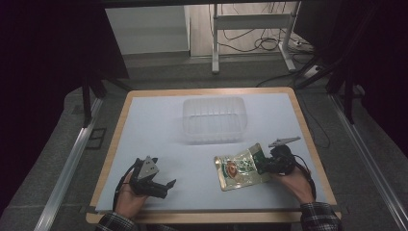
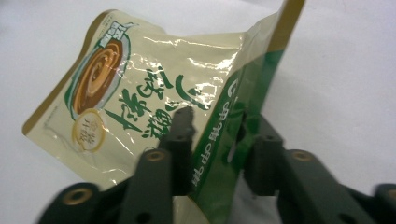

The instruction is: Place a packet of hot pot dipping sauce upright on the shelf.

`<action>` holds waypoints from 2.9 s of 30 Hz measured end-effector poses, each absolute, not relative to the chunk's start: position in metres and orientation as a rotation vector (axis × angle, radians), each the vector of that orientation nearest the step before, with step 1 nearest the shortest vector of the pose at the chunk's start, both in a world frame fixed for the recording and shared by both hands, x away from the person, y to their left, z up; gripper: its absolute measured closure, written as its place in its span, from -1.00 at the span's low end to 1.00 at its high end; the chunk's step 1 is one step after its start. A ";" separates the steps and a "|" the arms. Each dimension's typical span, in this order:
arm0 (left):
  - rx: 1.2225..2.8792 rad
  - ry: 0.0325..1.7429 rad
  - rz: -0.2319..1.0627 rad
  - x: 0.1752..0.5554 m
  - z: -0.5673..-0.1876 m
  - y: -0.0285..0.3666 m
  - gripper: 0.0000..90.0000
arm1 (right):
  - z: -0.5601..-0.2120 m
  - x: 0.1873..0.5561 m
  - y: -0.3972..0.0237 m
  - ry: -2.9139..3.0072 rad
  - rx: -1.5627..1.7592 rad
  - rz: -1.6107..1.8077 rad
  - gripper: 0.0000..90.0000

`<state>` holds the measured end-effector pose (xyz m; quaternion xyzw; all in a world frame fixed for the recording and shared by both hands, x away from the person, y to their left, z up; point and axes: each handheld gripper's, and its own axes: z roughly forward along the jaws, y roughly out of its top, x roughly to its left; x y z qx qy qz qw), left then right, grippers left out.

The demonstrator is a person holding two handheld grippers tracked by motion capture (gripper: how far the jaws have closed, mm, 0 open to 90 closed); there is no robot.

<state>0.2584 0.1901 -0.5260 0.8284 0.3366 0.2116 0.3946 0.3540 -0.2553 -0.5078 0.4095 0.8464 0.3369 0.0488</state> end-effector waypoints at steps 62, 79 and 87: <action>2.116 0.844 0.554 0.258 -0.526 0.189 -1.00 | -0.399 0.357 -0.231 2.438 1.512 1.631 0.98; 2.100 0.846 0.547 0.258 -0.525 0.191 -1.00 | -0.375 0.369 -0.234 2.355 1.501 1.682 0.98; 2.074 0.851 0.537 0.258 -0.524 0.193 -1.00 | -0.366 0.374 -0.235 2.333 1.495 1.705 0.98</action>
